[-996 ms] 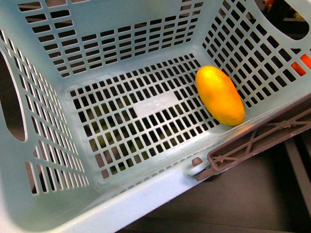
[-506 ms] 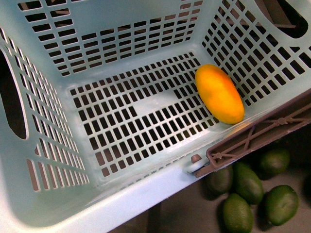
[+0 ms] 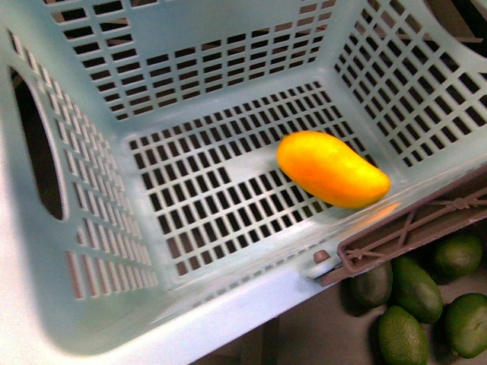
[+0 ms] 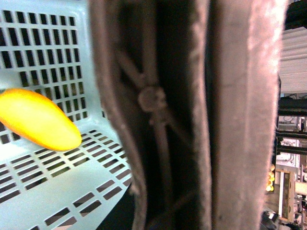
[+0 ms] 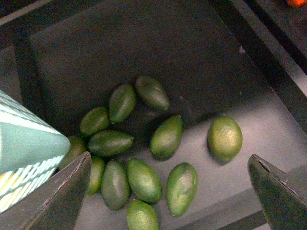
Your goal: Pick mango and avocado into basket
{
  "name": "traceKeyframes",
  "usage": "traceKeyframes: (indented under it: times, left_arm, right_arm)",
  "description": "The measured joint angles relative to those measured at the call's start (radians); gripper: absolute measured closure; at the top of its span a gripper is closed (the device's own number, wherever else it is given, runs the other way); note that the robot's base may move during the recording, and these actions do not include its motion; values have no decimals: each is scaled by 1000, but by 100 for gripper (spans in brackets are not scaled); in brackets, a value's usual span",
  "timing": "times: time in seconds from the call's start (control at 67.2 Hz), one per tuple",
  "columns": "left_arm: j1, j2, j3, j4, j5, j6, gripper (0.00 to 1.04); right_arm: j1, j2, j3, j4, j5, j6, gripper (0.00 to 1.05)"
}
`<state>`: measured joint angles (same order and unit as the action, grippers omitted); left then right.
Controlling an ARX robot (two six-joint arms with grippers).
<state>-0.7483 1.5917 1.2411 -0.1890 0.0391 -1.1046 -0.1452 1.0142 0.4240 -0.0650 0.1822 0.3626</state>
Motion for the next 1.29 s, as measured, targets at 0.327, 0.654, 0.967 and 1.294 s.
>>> traceKeyframes:
  times: [0.327, 0.654, 0.967, 1.294]
  left_arm:
    - [2, 0, 0, 0, -23, 3, 91]
    - [0, 0, 0, 0, -10, 0, 91]
    - [2, 0, 0, 0, -10, 0, 91]
    - [2, 0, 0, 0, -12, 0, 91]
  right_arm:
    - [-342, 447, 68, 304, -267, -306, 9]
    - [-378, 936, 261, 347, -301, -15, 9]
    - [-351, 1123, 309, 360, -245, 19, 9]
    - [-386, 1194, 344, 339, -186, 15, 9]
